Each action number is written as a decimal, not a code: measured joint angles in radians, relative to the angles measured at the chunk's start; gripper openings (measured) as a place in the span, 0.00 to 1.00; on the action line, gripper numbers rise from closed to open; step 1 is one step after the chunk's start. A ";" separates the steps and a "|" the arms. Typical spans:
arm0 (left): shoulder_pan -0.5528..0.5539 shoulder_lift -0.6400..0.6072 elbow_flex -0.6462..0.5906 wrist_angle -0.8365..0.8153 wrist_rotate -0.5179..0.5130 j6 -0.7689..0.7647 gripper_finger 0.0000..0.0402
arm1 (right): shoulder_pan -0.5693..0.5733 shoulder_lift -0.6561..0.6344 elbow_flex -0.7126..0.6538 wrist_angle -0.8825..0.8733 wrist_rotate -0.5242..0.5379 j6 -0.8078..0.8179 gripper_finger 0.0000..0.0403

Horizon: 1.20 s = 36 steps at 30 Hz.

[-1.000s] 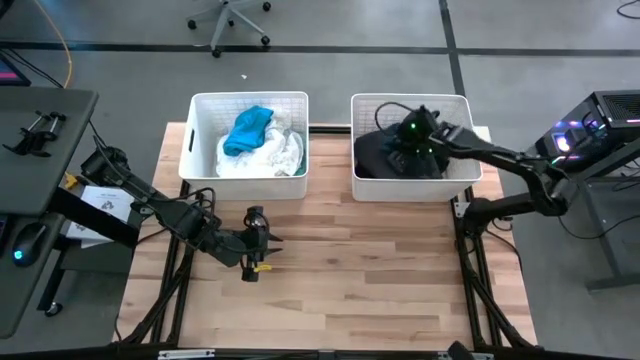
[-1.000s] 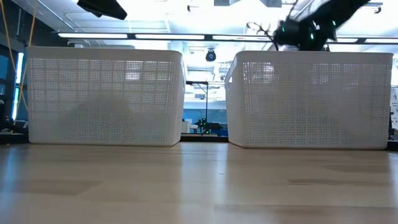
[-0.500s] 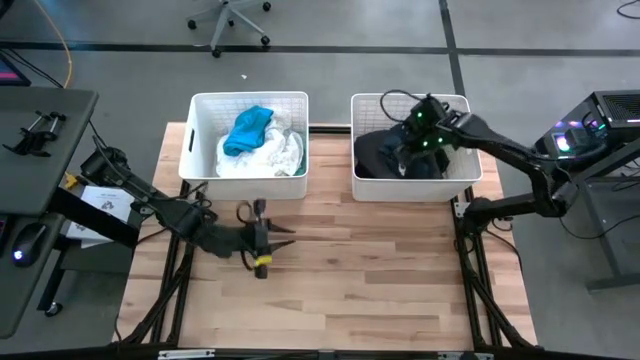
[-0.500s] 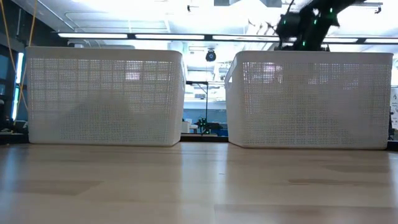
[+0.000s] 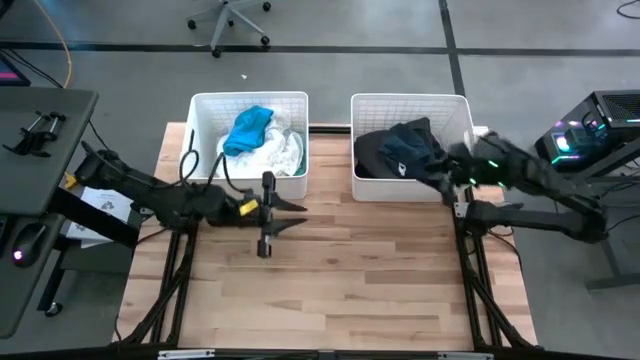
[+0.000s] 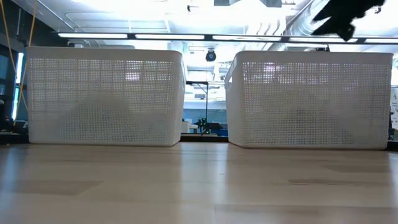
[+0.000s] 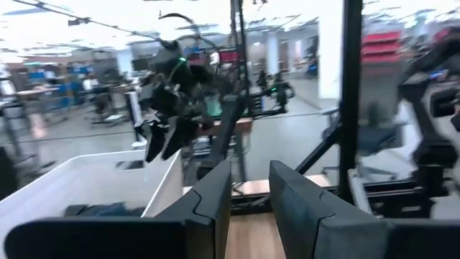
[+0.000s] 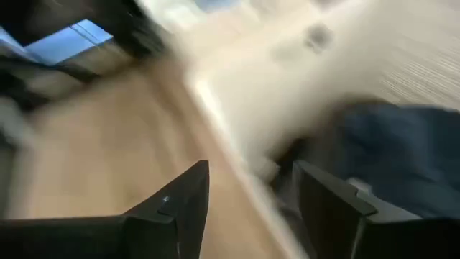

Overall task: Sort clothes
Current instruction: Return to Home Position

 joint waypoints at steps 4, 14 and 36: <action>0.068 -0.039 0.000 -0.005 0.111 -0.045 0.21 | 0.162 -0.258 -0.188 0.266 -0.129 0.111 0.47; 0.140 -0.131 0.000 -0.189 0.131 -0.090 0.21 | 0.404 -0.594 -0.623 0.690 -0.238 0.137 0.47; 0.021 -0.201 -0.067 -0.423 -0.060 -0.176 0.21 | 0.603 -0.584 -0.883 0.867 0.096 -0.091 0.47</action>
